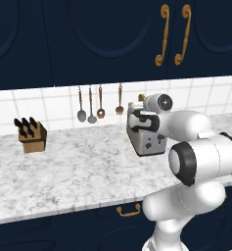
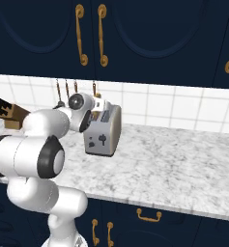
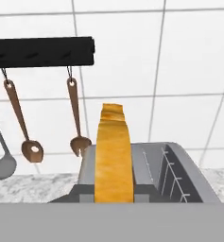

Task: Start the toaster. Once the lever pops up, take the bread to the plate on the dining counter.

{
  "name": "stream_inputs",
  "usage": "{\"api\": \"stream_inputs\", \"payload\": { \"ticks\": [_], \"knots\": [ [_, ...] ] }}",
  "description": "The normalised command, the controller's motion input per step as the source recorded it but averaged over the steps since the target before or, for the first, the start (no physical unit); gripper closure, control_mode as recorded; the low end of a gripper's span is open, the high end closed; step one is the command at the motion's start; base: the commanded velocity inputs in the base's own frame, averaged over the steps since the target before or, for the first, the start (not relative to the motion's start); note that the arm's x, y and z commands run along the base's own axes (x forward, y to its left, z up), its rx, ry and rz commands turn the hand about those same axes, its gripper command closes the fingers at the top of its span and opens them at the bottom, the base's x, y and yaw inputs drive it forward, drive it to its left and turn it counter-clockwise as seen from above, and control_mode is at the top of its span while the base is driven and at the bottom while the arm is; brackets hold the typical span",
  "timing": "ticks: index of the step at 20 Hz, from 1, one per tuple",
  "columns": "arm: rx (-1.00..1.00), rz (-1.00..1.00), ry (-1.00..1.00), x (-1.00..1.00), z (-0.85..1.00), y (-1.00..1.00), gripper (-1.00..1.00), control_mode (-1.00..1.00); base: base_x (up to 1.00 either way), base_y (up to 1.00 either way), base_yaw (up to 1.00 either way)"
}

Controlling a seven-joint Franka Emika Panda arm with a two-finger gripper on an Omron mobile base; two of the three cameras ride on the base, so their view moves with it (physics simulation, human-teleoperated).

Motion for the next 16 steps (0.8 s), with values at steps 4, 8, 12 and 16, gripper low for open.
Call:
{"api": "stream_inputs", "payload": {
  "ticks": [4,8,12,16],
  "knots": [
    [0.0,0.0,-0.14,-0.46,0.47,0.0,1.0,-1.0,0.0,0.0,0.0],
    [0.0,0.0,-0.05,-0.37,0.61,0.0,1.0,-1.0,0.0,0.0,0.0],
    [0.0,0.0,0.0,-0.33,0.63,0.0,1.0,-1.0,0.0,0.0,0.0],
    [0.0,-0.02,0.11,-0.13,0.15,0.0,1.0,-1.0,0.0,0.0,0.0]
  ]
}}
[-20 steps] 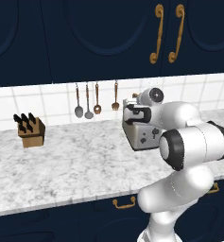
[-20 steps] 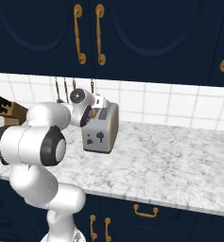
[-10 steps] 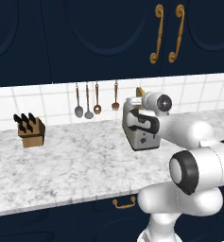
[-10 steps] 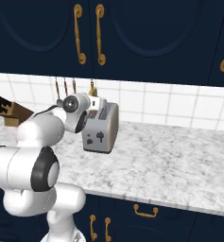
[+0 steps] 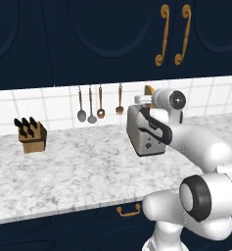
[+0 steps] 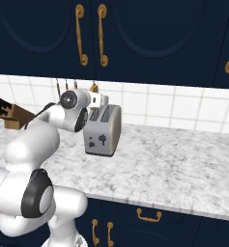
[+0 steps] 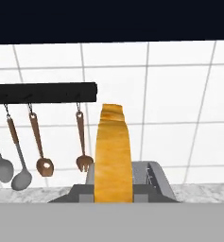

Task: Start the toaster. Once the lever pops up, take the bread to the plate on the dining counter.

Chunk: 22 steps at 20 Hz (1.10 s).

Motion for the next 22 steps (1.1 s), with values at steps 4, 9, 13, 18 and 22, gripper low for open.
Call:
{"api": "stream_inputs", "payload": {
  "ticks": [4,9,13,18,22],
  "knots": [
    [0.0,-0.01,0.0,-0.23,0.0,0.0,1.0,-1.0,0.0,0.0,0.0],
    [0.0,0.0,0.0,-0.45,0.0,0.0,1.0,-1.0,0.0,0.0,0.0],
    [0.0,0.0,0.0,-0.68,0.02,0.0,1.0,-1.0,0.0,0.0,0.0],
    [0.0,0.0,0.07,-0.86,0.11,0.0,1.0,-1.0,0.0,0.0,0.0],
    [0.0,0.0,0.11,-1.0,0.09,0.0,1.0,-1.0,0.0,0.0,0.0]
  ]
}}
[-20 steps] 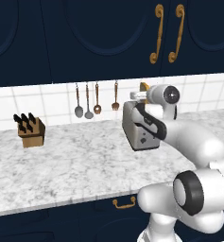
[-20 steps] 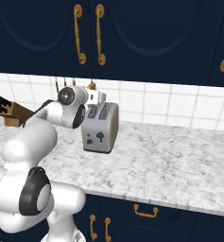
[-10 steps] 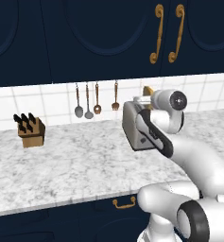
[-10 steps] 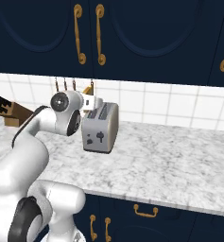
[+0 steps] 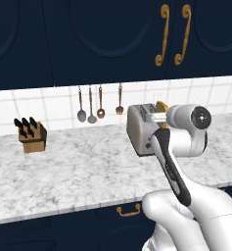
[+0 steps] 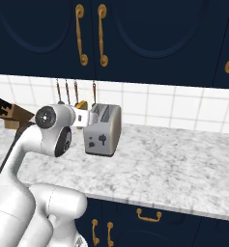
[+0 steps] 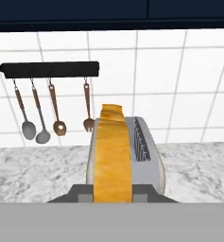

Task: Start the toaster. Once the lever pops up, take the bread to the plate on the dining counter.

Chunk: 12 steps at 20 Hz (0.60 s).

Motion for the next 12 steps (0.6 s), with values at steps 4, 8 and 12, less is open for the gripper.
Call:
{"api": "stream_inputs", "payload": {
  "ticks": [4,8,12],
  "knots": [
    [0.0,0.0,0.05,-1.0,0.04,0.0,1.0,-1.0,0.0,0.0,0.0],
    [0.0,0.0,-0.01,-1.0,0.0,0.0,1.0,-1.0,0.0,0.0,0.0],
    [0.0,0.0,0.0,-0.76,0.0,0.0,1.0,-1.0,0.0,0.0,0.0]
  ]
}}
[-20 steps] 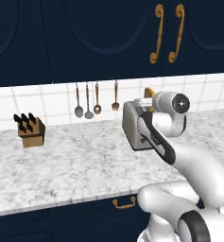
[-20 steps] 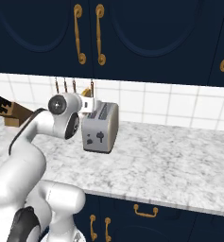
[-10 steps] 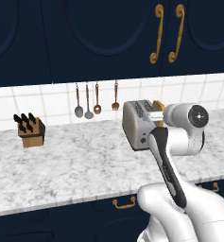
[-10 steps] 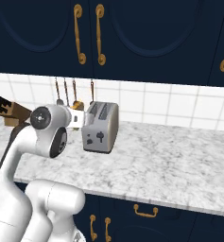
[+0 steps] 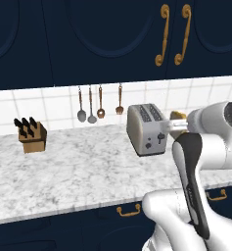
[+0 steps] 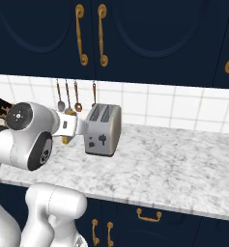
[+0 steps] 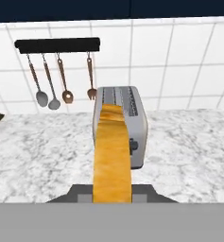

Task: Start the toaster. Once the lever pops up, take the bread to the plate on the dining counter.

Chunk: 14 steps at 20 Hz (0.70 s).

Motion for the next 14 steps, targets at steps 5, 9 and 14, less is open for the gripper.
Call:
{"api": "stream_inputs", "payload": {
  "ticks": [5,9,14],
  "knots": [
    [0.0,-0.02,0.0,-0.48,-0.26,0.0,1.0,-1.0,0.0,0.0,0.0],
    [0.0,0.0,-0.05,-0.06,-0.68,0.0,1.0,-1.0,0.0,0.0,0.0],
    [0.0,0.0,0.0,0.0,-0.09,0.0,1.0,-1.0,0.0,0.0,0.0]
  ]
}}
